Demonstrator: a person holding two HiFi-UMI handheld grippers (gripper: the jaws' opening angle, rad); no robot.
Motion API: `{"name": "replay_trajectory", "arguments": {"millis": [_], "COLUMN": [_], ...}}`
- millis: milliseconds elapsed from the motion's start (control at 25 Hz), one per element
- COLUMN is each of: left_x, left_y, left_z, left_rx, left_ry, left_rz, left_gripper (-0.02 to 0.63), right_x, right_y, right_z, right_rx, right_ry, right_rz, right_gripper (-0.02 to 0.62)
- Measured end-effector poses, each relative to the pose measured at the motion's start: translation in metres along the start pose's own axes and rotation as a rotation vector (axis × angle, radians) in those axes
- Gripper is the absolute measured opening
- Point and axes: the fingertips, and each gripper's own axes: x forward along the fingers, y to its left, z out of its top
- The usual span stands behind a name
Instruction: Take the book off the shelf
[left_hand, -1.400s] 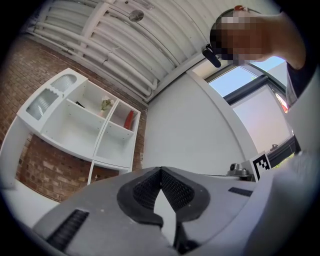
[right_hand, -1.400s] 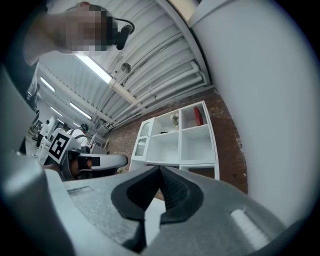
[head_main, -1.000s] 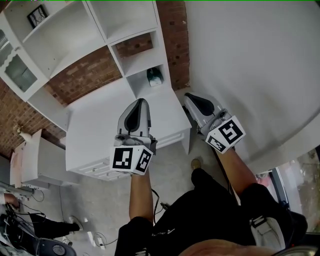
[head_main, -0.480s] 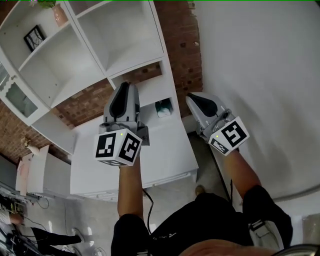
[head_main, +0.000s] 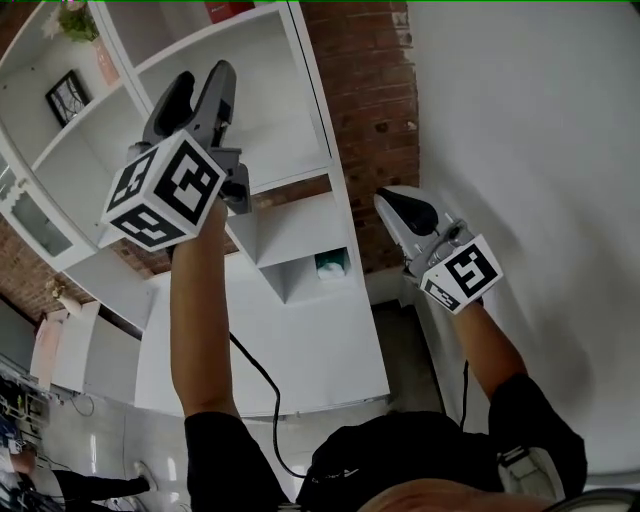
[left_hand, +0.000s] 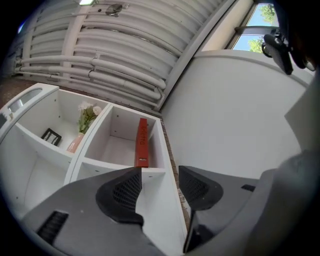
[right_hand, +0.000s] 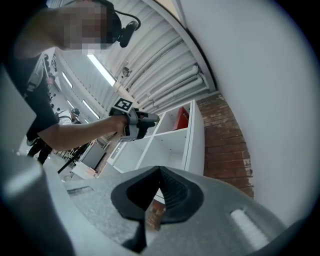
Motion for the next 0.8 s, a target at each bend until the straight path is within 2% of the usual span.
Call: {"name": "replay_trajectory", "arguments": {"millis": [200,440,800], "left_x": [0.064,0.111,0.161], "left_y": [0.015,0.032,0.057], "left_z": [0.017,0.037,0.024], "left_rx": [0.043,0.112,0.125], "left_ry": [0.048,0.099,0.243], "left_rz": [0.027,0.076,0.144], "left_gripper": [0.255,0.288,0.307], "right_x": [0.024,0.032,0.019], "right_y": [-0.015,-0.023,-0.033], "right_z": [0.009,0.003,-0.014], "right_rx": [-0.036,-0.039,-0.031], "right_ry": [-0.028,-0.042,-0.020], "right_rz": [0.016,0.000,-0.033], "right_gripper": [0.002,0.002,0.002]}}
